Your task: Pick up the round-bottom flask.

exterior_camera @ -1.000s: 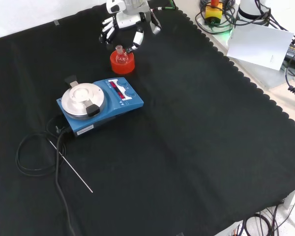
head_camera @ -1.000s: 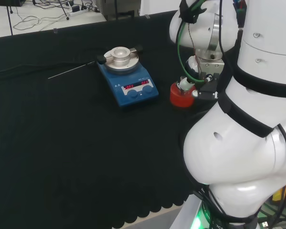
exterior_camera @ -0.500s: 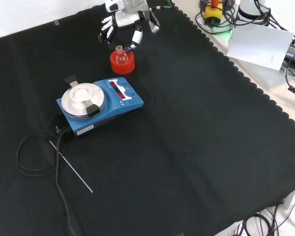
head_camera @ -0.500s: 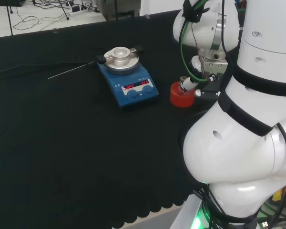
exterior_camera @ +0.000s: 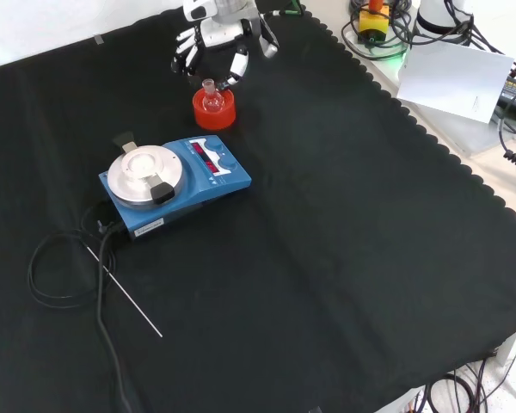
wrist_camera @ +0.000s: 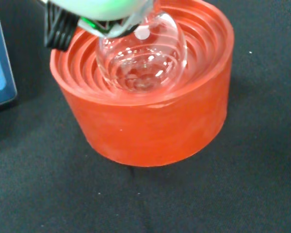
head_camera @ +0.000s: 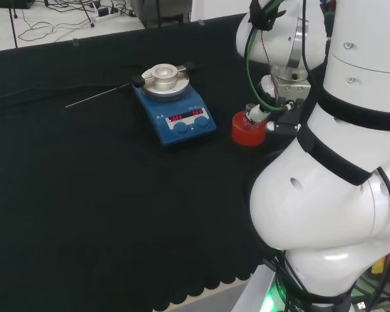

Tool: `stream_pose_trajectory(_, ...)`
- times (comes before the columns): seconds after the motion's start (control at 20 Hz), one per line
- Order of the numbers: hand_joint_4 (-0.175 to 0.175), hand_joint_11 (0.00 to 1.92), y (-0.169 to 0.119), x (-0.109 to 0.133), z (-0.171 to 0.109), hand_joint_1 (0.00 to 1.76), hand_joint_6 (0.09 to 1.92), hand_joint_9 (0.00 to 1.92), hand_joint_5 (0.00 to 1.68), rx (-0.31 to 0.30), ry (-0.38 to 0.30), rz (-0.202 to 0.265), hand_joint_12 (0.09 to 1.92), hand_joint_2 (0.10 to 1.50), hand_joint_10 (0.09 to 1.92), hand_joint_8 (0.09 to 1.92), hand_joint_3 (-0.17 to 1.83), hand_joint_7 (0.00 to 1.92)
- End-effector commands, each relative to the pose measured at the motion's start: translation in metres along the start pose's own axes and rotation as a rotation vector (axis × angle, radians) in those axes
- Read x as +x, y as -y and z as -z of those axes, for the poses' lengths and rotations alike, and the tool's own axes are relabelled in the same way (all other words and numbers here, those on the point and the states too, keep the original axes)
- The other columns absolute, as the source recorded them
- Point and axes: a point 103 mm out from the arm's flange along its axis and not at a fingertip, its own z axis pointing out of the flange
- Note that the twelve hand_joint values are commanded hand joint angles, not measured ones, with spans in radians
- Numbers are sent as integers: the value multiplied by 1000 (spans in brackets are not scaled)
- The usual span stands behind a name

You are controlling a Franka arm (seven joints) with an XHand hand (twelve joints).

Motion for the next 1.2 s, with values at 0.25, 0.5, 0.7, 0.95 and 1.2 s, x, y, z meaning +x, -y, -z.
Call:
stream_pose_trajectory(0.25,-108,163,2,20,-3,981,770,499,799,-8,6,13,1398,626,705,723,711,297)
stream_pose_trajectory(0.5,-115,162,1,20,-3,988,778,502,818,-3,7,11,1398,625,704,724,711,298)
stream_pose_trajectory(0.7,-118,161,1,19,-3,991,780,504,825,-2,13,7,1398,627,703,725,712,300)
stream_pose_trajectory(0.95,-118,161,-2,7,-1,992,781,506,825,-3,6,-1,1398,626,702,726,715,301)
stream_pose_trajectory(1.2,-117,161,1,14,-1,992,781,507,813,-1,28,5,1398,626,700,726,717,302)
